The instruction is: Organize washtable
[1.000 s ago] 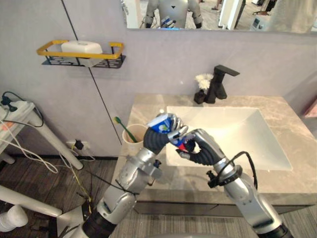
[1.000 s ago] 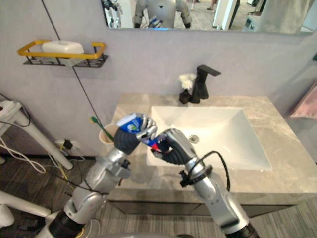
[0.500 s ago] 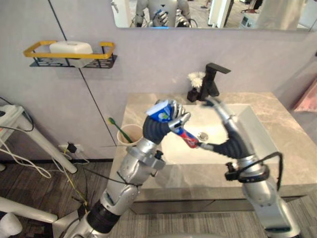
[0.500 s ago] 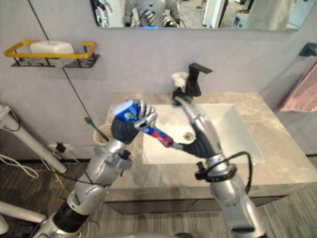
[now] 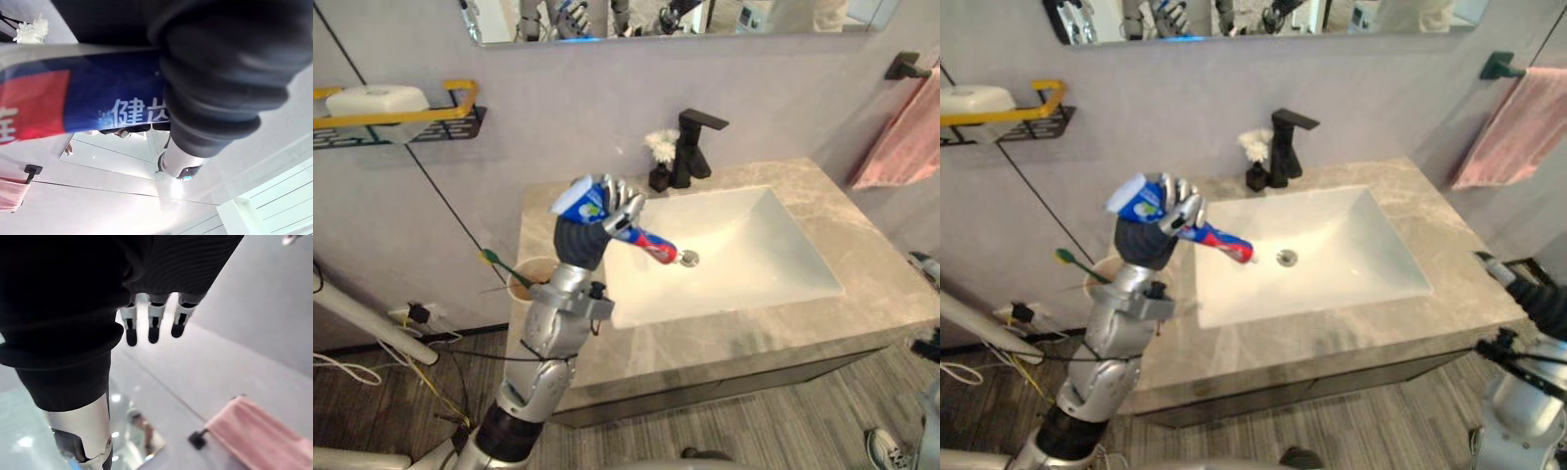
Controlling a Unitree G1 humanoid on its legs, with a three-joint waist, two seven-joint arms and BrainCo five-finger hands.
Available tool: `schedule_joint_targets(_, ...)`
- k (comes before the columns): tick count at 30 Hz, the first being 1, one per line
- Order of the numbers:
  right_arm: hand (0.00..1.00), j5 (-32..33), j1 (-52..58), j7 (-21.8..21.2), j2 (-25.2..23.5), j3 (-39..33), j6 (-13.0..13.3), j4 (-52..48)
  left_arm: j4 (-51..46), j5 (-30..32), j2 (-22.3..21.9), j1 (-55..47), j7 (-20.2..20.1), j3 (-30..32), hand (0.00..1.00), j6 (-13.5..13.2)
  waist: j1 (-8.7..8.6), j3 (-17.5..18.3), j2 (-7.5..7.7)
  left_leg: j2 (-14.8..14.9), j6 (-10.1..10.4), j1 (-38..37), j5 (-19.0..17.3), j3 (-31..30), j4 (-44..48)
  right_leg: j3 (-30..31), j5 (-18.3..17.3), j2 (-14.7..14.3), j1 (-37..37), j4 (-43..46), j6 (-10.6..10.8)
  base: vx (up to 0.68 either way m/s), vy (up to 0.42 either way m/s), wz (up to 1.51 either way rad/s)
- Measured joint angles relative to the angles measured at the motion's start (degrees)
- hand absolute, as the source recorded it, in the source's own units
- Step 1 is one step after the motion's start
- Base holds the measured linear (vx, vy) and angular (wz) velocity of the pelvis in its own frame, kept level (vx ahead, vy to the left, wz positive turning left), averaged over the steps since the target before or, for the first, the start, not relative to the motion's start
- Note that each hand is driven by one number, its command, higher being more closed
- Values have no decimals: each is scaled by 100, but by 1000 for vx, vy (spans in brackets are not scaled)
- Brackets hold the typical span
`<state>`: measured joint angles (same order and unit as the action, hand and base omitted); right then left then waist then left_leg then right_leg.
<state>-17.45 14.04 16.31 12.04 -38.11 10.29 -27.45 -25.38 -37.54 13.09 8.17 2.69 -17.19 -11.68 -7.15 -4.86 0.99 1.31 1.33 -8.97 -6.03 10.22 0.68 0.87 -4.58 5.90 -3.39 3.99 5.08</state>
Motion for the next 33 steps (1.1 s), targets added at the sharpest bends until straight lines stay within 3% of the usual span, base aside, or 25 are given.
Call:
schedule_joint_targets(10,0,1147,553,92,-1015,-552,-687,1793,38,119,-293,-254,21,214,100,-2,-11,107,-178,29,-24,57,-29,76,3,98,10,-4,142,92,18,-38,-21,-4)
schedule_joint_targets(20,0,1947,706,88,-1757,-452,-845,3055,126,135,-563,-59,129,-35,100,1,34,255,-138,52,-18,26,-35,107,13,82,12,-1,67,117,22,-16,-8,0)
schedule_joint_targets(24,0,2213,874,-283,-1792,-87,-849,3627,118,347,-720,268,135,-142,100,-8,167,363,-104,59,-27,22,-56,124,18,73,11,23,47,129,24,-43,-9,1)
schedule_joint_targets(33,0,2530,896,-1073,-1766,512,-835,5107,45,1211,-592,425,269,-73,100,-19,193,466,-146,61,-8,24,-36,-71,-30,-106,9,25,-50,94,21,-29,-29,9)
